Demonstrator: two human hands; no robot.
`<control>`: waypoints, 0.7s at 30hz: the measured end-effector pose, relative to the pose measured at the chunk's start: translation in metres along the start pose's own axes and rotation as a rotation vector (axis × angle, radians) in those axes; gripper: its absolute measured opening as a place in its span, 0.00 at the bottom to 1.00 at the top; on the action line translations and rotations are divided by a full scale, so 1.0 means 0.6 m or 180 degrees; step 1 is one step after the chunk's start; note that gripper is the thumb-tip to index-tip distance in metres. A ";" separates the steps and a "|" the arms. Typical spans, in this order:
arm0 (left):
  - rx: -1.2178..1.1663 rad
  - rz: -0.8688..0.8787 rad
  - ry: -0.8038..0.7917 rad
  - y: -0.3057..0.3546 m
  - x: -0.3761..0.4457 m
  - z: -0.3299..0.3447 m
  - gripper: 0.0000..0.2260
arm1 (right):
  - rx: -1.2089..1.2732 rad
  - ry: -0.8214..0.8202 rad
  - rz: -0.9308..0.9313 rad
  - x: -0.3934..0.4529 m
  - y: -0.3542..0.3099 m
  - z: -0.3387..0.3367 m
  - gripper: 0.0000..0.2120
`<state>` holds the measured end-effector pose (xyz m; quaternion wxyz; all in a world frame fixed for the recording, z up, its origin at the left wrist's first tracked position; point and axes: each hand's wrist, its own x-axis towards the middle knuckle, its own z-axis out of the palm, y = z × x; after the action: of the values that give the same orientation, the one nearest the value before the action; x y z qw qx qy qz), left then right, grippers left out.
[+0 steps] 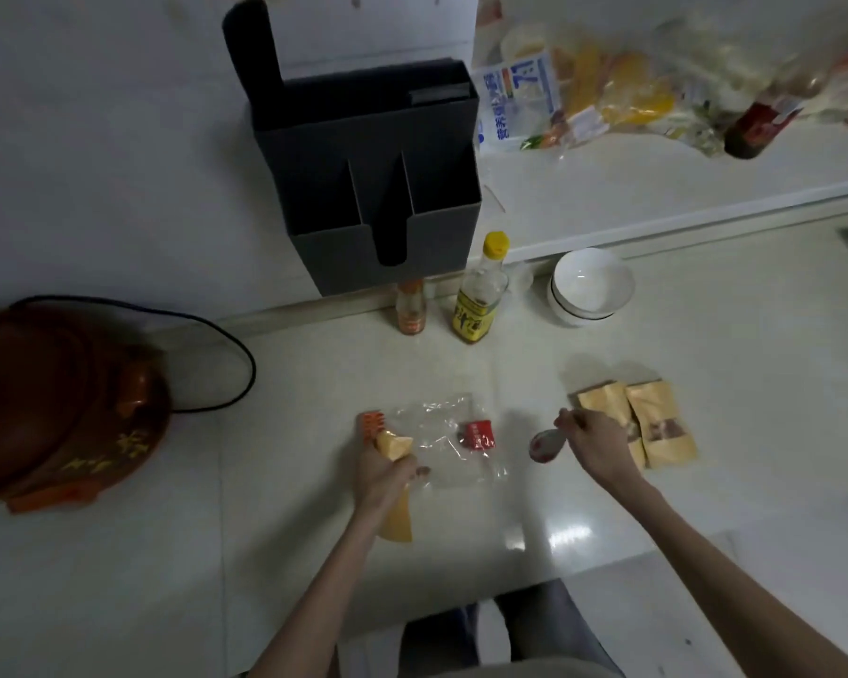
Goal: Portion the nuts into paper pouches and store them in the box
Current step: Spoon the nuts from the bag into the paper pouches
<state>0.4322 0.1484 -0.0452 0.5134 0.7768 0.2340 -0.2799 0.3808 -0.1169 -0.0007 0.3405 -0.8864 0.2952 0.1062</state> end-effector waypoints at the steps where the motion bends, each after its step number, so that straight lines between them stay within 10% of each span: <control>1: 0.0009 0.0004 0.0056 0.000 0.003 -0.001 0.12 | -0.0009 0.0030 0.0076 0.005 0.002 0.004 0.17; 7: -0.0112 0.0042 0.0706 0.013 0.014 -0.020 0.16 | 0.0175 -0.0010 0.0018 0.026 -0.019 0.037 0.14; 10: -0.0330 0.0073 0.0572 0.014 0.007 -0.034 0.03 | 0.0380 -0.0098 0.0081 0.033 -0.032 0.054 0.12; 14: -0.0533 -0.0105 0.0253 0.004 0.004 -0.034 0.13 | 0.0324 -0.0284 0.0031 0.036 -0.040 0.075 0.14; 21: -0.0565 -0.0283 0.0149 -0.009 0.021 -0.039 0.04 | 0.0237 0.0454 -0.0069 0.041 -0.030 0.086 0.13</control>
<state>0.4424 0.1731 -0.0503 0.5616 0.7234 0.3041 -0.2623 0.4122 -0.0829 -0.0392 0.3524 -0.8816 0.3127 0.0281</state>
